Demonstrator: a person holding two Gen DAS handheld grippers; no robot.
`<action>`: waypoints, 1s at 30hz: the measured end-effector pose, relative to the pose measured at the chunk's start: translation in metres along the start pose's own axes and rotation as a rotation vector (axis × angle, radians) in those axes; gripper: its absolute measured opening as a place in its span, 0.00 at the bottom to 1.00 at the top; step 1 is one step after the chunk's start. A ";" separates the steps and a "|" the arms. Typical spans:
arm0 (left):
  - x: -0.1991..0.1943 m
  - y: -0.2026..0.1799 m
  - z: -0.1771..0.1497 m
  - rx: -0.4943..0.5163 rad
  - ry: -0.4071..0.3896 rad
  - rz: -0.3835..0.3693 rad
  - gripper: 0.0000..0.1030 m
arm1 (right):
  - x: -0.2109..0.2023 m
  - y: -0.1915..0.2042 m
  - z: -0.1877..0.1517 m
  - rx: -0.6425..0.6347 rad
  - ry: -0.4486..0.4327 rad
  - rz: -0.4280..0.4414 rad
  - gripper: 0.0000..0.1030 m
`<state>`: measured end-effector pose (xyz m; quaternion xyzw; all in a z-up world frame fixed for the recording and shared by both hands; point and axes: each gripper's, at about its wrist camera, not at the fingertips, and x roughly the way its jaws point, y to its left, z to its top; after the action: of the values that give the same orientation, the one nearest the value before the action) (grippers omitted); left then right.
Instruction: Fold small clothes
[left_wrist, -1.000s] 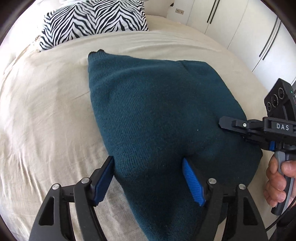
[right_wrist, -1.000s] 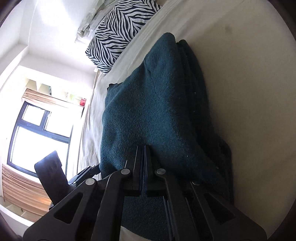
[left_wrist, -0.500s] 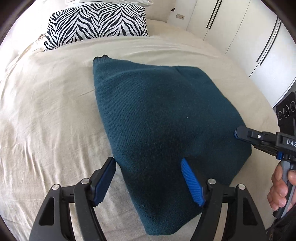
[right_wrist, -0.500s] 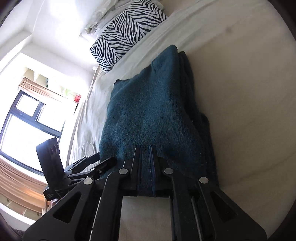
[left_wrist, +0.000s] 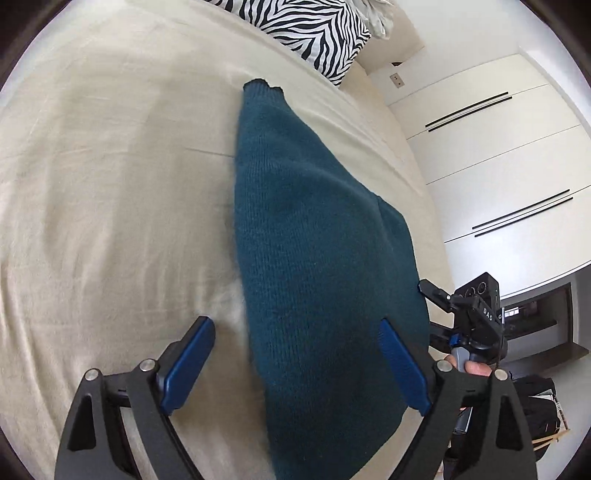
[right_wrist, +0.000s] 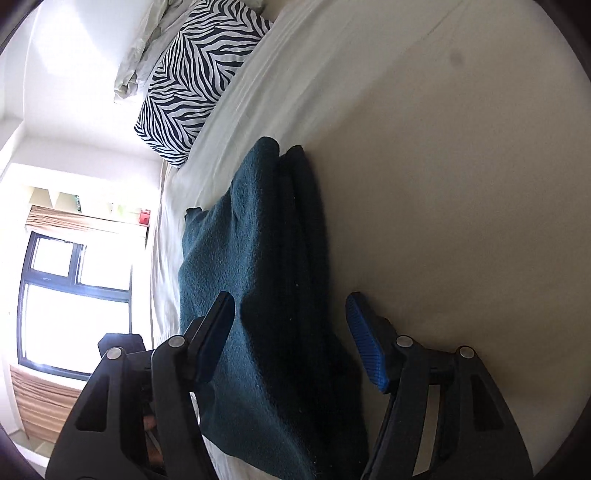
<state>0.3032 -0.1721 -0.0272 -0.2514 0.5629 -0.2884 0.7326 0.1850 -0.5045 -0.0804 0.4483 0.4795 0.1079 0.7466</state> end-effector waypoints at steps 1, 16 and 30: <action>0.003 -0.002 0.001 0.004 0.008 0.001 0.88 | 0.005 0.004 0.003 -0.011 0.016 0.016 0.56; -0.012 -0.052 -0.006 0.180 0.007 0.180 0.42 | 0.028 0.107 -0.025 -0.342 -0.025 -0.323 0.21; -0.179 -0.013 -0.108 0.282 -0.071 0.265 0.42 | 0.036 0.228 -0.195 -0.506 0.022 -0.188 0.21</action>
<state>0.1609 -0.0597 0.0781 -0.0799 0.5188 -0.2563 0.8116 0.1066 -0.2421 0.0466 0.1996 0.4847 0.1593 0.8366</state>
